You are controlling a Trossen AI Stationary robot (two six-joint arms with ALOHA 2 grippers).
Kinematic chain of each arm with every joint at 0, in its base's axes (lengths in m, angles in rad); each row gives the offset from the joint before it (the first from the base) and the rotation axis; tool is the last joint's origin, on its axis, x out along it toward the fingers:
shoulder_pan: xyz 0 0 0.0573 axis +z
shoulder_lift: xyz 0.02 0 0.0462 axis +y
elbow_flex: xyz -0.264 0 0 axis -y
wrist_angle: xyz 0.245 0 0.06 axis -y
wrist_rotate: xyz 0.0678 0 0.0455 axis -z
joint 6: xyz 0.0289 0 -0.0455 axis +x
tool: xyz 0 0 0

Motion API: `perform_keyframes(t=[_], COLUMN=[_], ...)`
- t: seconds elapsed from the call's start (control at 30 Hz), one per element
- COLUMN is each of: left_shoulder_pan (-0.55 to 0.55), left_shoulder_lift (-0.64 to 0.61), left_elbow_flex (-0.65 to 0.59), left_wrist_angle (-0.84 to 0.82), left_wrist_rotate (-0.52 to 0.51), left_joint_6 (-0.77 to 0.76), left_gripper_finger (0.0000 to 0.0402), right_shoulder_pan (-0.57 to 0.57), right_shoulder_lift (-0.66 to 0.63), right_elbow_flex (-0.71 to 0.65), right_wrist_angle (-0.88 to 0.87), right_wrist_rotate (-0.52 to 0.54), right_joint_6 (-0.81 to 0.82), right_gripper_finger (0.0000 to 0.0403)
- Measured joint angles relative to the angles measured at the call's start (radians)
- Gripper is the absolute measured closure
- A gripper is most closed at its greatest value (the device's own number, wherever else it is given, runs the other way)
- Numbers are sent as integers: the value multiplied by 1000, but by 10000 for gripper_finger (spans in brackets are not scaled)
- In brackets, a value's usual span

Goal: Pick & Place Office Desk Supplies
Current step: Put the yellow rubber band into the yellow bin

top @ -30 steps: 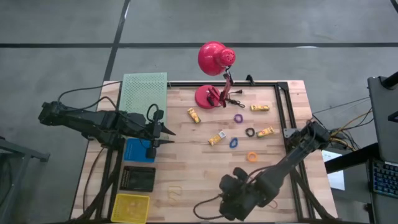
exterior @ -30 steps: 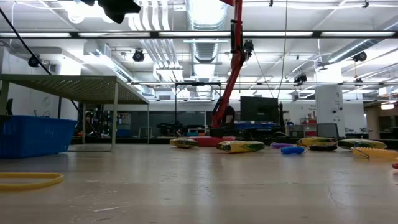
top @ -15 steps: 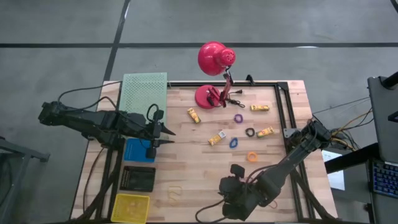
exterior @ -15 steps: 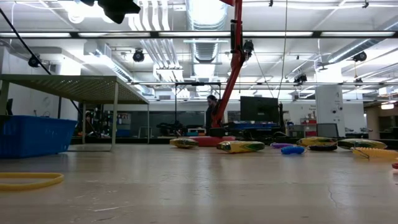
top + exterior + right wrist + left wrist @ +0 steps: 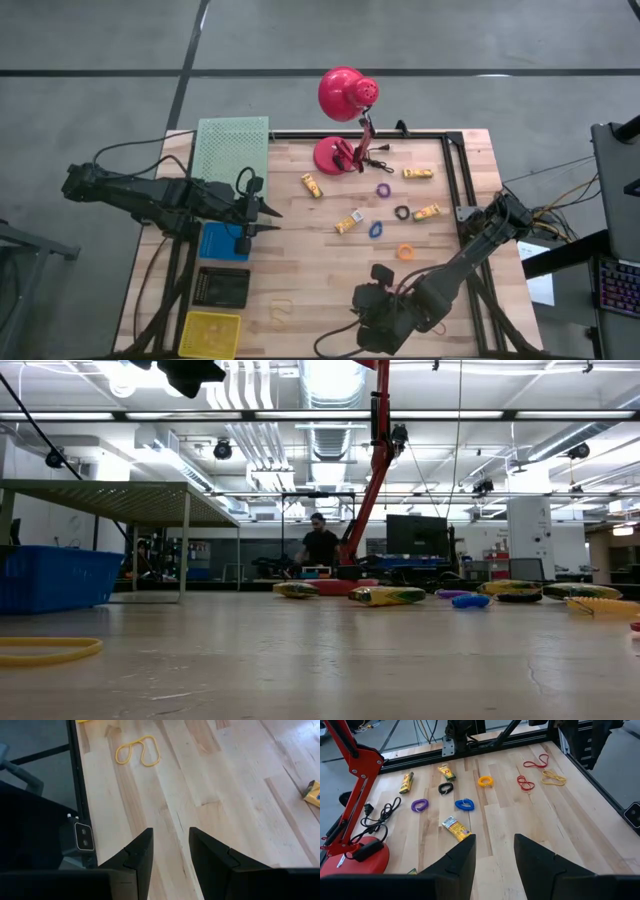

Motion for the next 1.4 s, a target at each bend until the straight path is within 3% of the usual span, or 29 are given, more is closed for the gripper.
perform_keyframes(t=[0.53, 0.73, 0.93, 1.17, 1.4], left_shoulder_pan=[0, -7, -124, -302, -418], left_shoulder_lift=[0, 3, 20, 85, 209], left_elbow_flex=[0, -4, -10, -2, -4], left_wrist_angle=[-5, -58, -118, -117, -116], left_wrist_rotate=[0, 47, 49, -93, -133], left_joint_6=[-37, -210, -248, -340, -481], left_gripper_finger=[266, 266, 266, 266, 266], right_shoulder_pan=[0, 0, 0, 0, 0], right_shoulder_lift=[0, 0, 0, 0, 0], right_elbow_flex=[0, 0, 0, -1, -1], right_wrist_angle=[4, 4, 5, 20, 30], right_wrist_rotate=[-1, -1, -1, -1, -1], right_joint_6=[0, 0, 0, 0, 0], right_gripper_finger=[282, 282, 282, 282, 282])
